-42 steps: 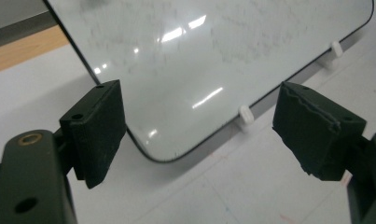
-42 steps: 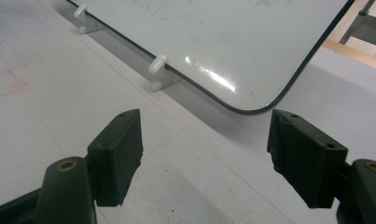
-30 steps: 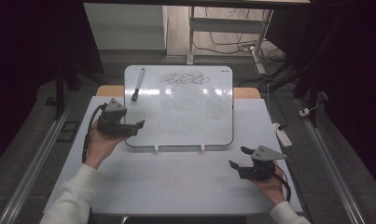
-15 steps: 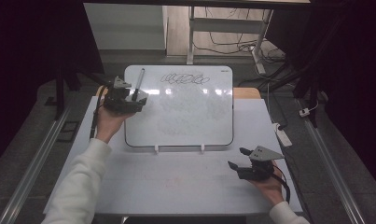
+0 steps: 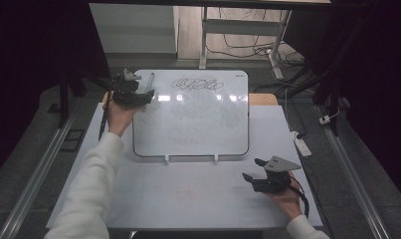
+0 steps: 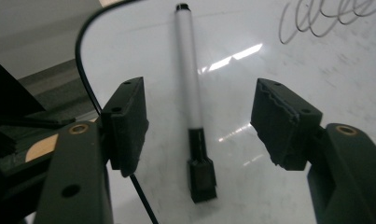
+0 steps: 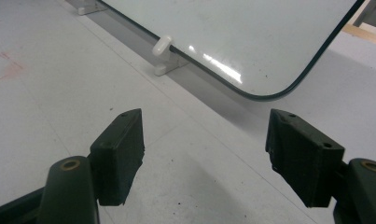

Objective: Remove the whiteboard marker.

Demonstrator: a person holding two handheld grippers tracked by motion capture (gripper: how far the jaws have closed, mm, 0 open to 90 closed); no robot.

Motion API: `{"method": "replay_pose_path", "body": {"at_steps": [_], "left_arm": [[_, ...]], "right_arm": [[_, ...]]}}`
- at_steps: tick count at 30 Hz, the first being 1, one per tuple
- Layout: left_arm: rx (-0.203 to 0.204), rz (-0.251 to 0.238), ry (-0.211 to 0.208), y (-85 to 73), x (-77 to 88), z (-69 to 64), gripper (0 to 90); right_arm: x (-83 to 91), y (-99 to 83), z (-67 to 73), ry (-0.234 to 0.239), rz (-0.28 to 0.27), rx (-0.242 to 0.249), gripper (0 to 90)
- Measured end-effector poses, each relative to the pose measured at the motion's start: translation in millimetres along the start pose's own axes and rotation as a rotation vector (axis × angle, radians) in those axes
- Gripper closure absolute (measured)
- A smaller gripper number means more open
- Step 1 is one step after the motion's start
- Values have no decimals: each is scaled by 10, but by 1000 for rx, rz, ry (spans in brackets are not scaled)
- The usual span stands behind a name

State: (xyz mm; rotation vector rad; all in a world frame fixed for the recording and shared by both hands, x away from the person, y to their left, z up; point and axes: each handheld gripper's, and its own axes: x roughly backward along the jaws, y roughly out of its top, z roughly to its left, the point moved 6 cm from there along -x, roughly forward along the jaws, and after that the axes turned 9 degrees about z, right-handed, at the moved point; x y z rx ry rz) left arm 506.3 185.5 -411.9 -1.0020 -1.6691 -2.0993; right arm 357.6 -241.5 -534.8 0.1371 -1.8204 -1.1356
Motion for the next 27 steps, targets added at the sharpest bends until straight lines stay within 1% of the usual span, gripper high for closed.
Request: {"method": "replay_pose_path", "body": {"at_steps": [1, 2, 3, 4, 7, 8, 9, 12, 13, 14, 15, 17, 18, 21, 23, 24, 27], "left_arm": [[-2, -2, 6, 12, -13, 10, 405], [-3, -2, 11, 22, -28, 19, 405], [-5, 0, 17, 30, -45, 27, 434], [-7, 4, 22, 35, -61, 34, 434], [-12, 4, 31, 56, -99, 38, 479], [-16, 4, 34, 62, -111, 33, 507], [-24, 4, 38, 67, -121, 28, 507], [-36, 5, 50, 80, -149, 15, 560], [-40, 7, 54, 83, -156, 12, 560], [-45, 9, 58, 83, -165, 8, 583], [-49, 12, 62, 82, -176, 4, 583], [-58, 20, 73, 78, -194, -4, 625], [-64, 21, 78, 77, -201, -9, 625], [-78, 19, 104, 85, -212, -23, 675], [-89, 16, 125, 90, -217, -32, 690], [-93, 16, 127, 91, -222, -40, 743], [-109, 18, 130, 92, -234, -70, 770]], "right_arm": [[-3, -4, -2, -1, 3, 0, 278], [-3, -4, -2, -1, 3, 0, 278], [-6, -7, -3, -2, 5, -1, 278], [-6, -7, -3, -2, 5, -1, 278], [-13, -12, -1, 1, 9, 1, 278], [-15, -15, -1, -1, 13, 3, 278], [-15, -15, -1, -1, 13, 3, 278], [-17, -18, -4, -4, 15, 4, 278], [-17, -18, -4, -4, 15, 4, 278], [-18, -19, -6, -4, 16, 3, 278], [-18, -19, -6, -4, 16, 3, 278], [-20, -21, -4, -5, 18, 5, 279], [-20, -21, -4, -5, 18, 5, 279], [-15, -20, -5, -11, 17, 5, 279], [-14, -19, -6, -12, 17, 5, 279], [-14, -19, -8, -13, 17, 5, 279], [-16, -21, -8, -14, 19, 6, 279]]}}
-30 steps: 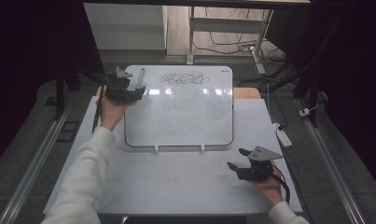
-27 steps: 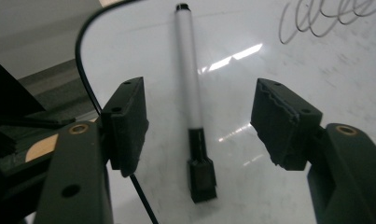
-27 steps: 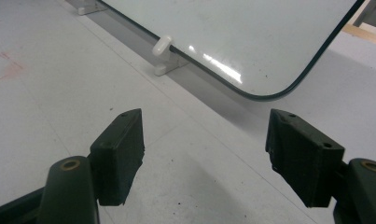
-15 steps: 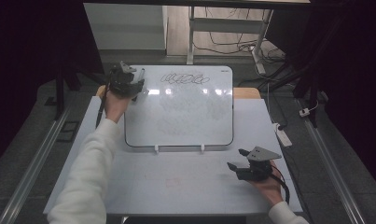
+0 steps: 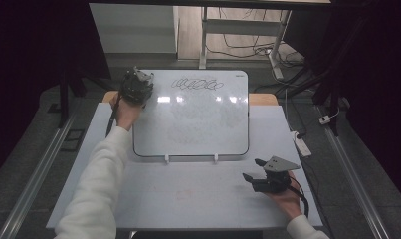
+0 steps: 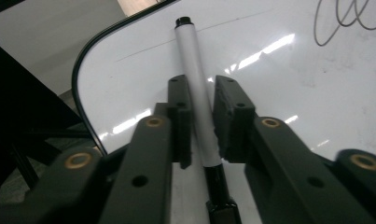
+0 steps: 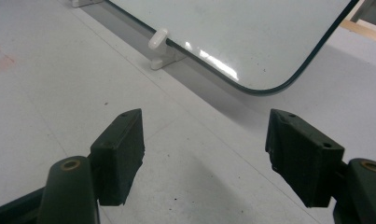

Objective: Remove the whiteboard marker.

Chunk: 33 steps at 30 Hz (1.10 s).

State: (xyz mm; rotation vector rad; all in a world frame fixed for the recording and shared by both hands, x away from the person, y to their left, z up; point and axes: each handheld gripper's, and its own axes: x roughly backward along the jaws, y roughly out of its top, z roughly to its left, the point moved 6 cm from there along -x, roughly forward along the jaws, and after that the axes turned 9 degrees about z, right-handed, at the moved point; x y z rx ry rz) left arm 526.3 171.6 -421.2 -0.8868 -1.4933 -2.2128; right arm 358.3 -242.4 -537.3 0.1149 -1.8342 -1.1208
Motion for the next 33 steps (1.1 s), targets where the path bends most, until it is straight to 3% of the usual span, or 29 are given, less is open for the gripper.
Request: {"method": "replay_pose_path", "body": {"at_steps": [14, 21, 24, 33], "left_arm": [[14, -20, -58, -9, 58, -1, 815], [41, -88, -104, -61, 272, 53, 815], [33, -109, -125, -121, 374, 40, 815], [21, -176, -235, -360, 659, -158, 815]], "right_arm": [[9, -3, -18, -14, -2, -6, 282], [12, -4, -26, -20, -3, -7, 284], [10, -1, -23, -20, -6, -7, 285], [15, 32, -10, -32, -9, -6, 285]]}}
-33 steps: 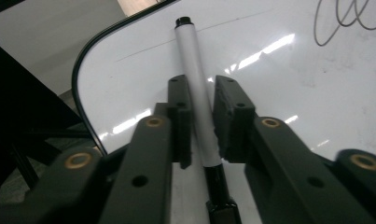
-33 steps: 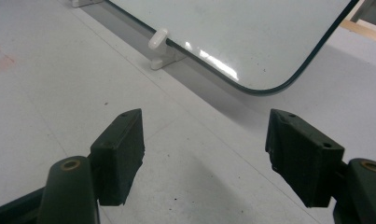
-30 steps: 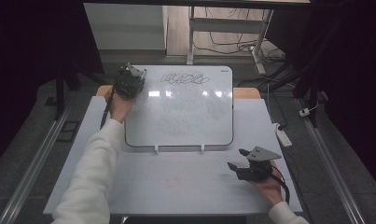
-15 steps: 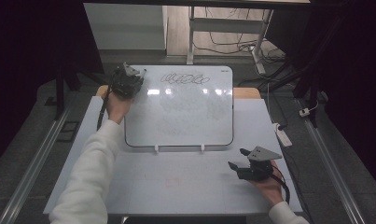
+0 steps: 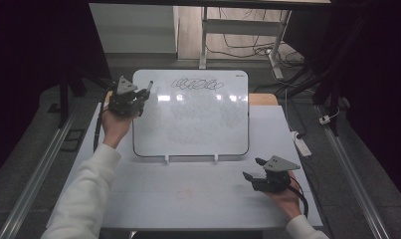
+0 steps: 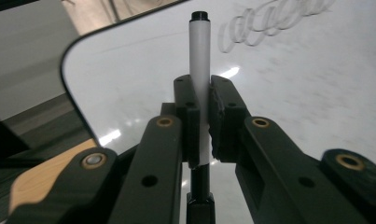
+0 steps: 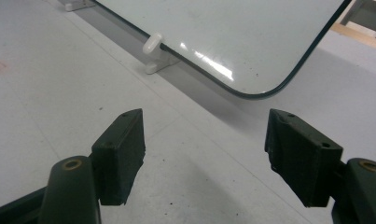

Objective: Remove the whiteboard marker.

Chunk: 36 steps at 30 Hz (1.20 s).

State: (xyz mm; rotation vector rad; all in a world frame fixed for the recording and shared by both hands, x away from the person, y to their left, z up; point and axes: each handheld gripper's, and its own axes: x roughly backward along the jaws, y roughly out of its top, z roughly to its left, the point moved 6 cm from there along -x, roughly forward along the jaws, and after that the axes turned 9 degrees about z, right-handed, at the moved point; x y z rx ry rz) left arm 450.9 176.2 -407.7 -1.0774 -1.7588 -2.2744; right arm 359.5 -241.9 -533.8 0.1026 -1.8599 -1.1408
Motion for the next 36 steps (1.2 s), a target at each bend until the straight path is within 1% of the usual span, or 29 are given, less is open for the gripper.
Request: {"method": "replay_pose_path", "body": {"at_steps": [3, 6, 11, 13, 14, 18, 20, 21, 22, 25, 26, 27, 29, 30, 32, 33, 34, 35, 36], "left_arm": [[-8, -17, -39, -90, 69, -124, 815], [-13, -33, -80, -175, 128, -262, 815], [-33, -58, -140, -289, 211, -506, 814], [-22, -73, -177, -323, 216, -600, 815], [-22, -75, -190, -334, 213, -646, 814], [-53, -90, -212, -347, 225, -832, 814], [-70, -90, -227, -350, 219, -927, 814], [-83, -88, -244, -355, 206, -1014, 814], [-83, -88, -244, -355, 206, -1014, 814], [-88, -92, -271, -362, 176, -1126, 815], [-88, -90, -287, -379, 144, -1190, 815], [-88, -90, -287, -379, 144, -1190, 814], [-102, -76, -296, -396, 100, -1255, 815], [-103, -75, -305, -402, 84, -1286, 815], [-105, -72, -319, -411, 51, -1346, 815], [-109, -69, -335, -413, 24, -1414, 814], [-109, -69, -335, -413, 24, -1414, 815], [-114, -69, -341, -413, 15, -1451, 814], [-126, -67, -351, -413, 0, -1522, 814]], "right_arm": [[17, 15, -4, 4, -9, -8, 285], [35, 48, 12, 20, -30, -17, 285], [35, 80, 48, 36, -32, -23, 287], [27, 107, 72, 45, -33, -15, 291], [28, 119, 84, 51, -33, -20, 291], [45, 158, 110, 60, -42, -16, 296], [60, 210, 134, 79, -54, -29, 305], [60, 234, 142, 87, -61, -34, 306], [57, 265, 154, 94, -69, -38, 308], [38, 359, 211, 118, -83, -45, 315], [28, 388, 234, 127, -86, -48, 317], [28, 388, 234, 127, -86, -48, 317], [-6, 463, 304, 146, -85, -44, 322], [-6, 463, 304, 146, -85, -44, 322], [-42, 550, 370, 165, -89, -40, 328], [-56, 581, 394, 178, -92, -40, 329], [-68, 610, 417, 185, -92, -43, 330], [-84, 638, 440, 195, -94, -44, 330], [-98, 663, 464, 206, -95, -44, 330]]}}
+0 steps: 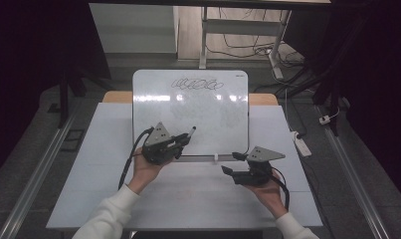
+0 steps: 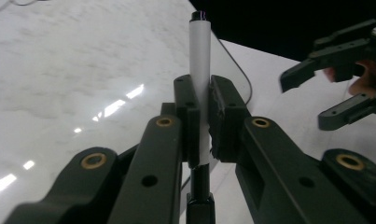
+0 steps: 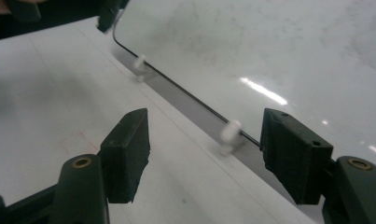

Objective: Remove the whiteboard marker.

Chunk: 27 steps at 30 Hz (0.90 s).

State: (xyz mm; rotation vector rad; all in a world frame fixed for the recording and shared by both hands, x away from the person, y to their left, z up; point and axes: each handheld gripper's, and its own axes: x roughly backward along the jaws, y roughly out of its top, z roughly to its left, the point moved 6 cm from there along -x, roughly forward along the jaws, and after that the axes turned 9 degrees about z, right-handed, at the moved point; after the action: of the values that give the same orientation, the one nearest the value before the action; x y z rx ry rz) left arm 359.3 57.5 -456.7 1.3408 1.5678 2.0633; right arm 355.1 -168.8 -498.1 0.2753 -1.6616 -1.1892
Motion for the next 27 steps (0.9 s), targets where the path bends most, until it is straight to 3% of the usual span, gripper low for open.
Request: {"method": "replay_pose_path", "body": {"at_steps": [7, 15, 27], "left_arm": [[-25, 7, -32, 16, -97, -153, 814], [-41, 3, -50, 19, -208, -310, 814], [-90, 16, -41, 13, -340, -482, 814]], "right_arm": [[-120, 122, 149, 38, 3, 11, 330], [-233, 203, 233, 98, 15, -40, 343], [-455, 316, 359, 159, 44, -120, 493]]}}
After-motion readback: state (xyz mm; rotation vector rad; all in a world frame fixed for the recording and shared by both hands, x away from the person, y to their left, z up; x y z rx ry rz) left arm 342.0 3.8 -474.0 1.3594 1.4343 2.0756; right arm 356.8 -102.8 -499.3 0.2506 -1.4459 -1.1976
